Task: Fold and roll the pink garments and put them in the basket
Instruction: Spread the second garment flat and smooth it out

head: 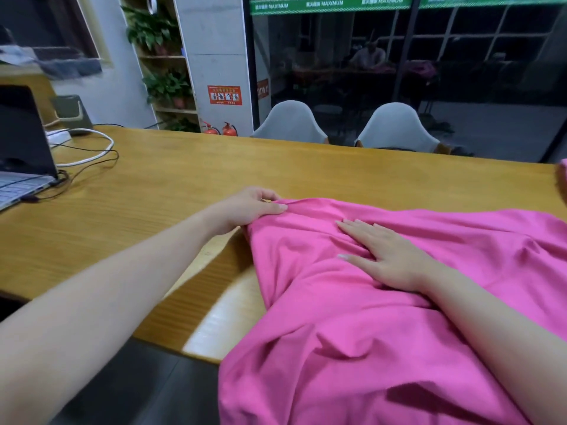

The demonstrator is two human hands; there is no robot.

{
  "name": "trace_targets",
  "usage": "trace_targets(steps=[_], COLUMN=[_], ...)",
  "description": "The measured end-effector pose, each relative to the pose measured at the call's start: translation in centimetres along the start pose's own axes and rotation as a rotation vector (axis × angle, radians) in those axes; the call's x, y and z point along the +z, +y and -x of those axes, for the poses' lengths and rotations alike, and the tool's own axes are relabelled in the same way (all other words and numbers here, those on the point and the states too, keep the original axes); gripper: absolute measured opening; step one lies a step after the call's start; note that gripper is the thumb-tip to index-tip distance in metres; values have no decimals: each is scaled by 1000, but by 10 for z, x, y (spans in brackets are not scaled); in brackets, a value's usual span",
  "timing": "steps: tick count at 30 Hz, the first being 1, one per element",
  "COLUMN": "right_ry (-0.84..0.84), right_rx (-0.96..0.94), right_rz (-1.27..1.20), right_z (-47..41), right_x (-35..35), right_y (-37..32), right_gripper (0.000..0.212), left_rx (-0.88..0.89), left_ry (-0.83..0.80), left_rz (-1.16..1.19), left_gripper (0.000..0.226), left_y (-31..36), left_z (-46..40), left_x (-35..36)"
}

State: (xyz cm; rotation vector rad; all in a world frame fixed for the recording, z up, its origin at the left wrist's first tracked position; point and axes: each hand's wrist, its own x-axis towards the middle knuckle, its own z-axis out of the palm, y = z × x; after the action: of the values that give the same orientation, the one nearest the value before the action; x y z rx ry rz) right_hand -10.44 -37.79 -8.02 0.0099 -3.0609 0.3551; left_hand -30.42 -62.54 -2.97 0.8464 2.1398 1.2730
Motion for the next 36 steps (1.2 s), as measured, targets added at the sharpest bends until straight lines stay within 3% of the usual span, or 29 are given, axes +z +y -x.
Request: trace_targets(steps=[2, 6, 8, 11, 13, 16, 22, 24, 26, 28, 31, 33, 36], right_ry=[-8, -31, -40, -52, -60, -68, -73, -71, -65, -61, -57, -57, -62], right_rx=[3, 28, 52, 84, 95, 103, 111, 115, 114, 119, 121, 120, 123], right_rz=[10, 30, 34, 23, 20, 23, 26, 32, 36, 39, 46, 42, 32], right_z=[-1, -2, -4, -6, -6, -6, -4, -4, -5, -5, -6, -6, -7], right_x=[0, 0, 0, -2, -2, -3, -5, -5, -4, -4, -2, -1, -2], right_y=[3, 3, 2, 0, 1, 1, -1, -1, 0, 1, 3, 4, 5], right_gripper=[110, 110, 112, 115, 116, 113, 114, 113, 111, 110, 107, 105, 103], left_rx=[-19, -2, 33, 94, 104, 83, 63, 17, -29, -27, 39, 71, 71], left_ry=[-10, -42, -49, -110, -138, -123, 21, 66, 1, -149, -271, -242, -175], left_rz=[-128, -191, -10, 490, 572, 407, -203, -367, -425, -327, 70, 341, 495], left_gripper=[33, 17, 18, 40, 43, 39, 12, 26, 45, 42, 21, 2, 5], left_y=[-1, -10, -15, -22, -26, -29, -26, -26, -29, -32, -34, -36, -44], left_z=[2, 6, 12, 21, 26, 28, 29, 32, 37, 44, 52, 54, 48], left_x=[-11, -24, -28, -25, -20, -21, -49, -59, -65, -67, -73, -74, -69])
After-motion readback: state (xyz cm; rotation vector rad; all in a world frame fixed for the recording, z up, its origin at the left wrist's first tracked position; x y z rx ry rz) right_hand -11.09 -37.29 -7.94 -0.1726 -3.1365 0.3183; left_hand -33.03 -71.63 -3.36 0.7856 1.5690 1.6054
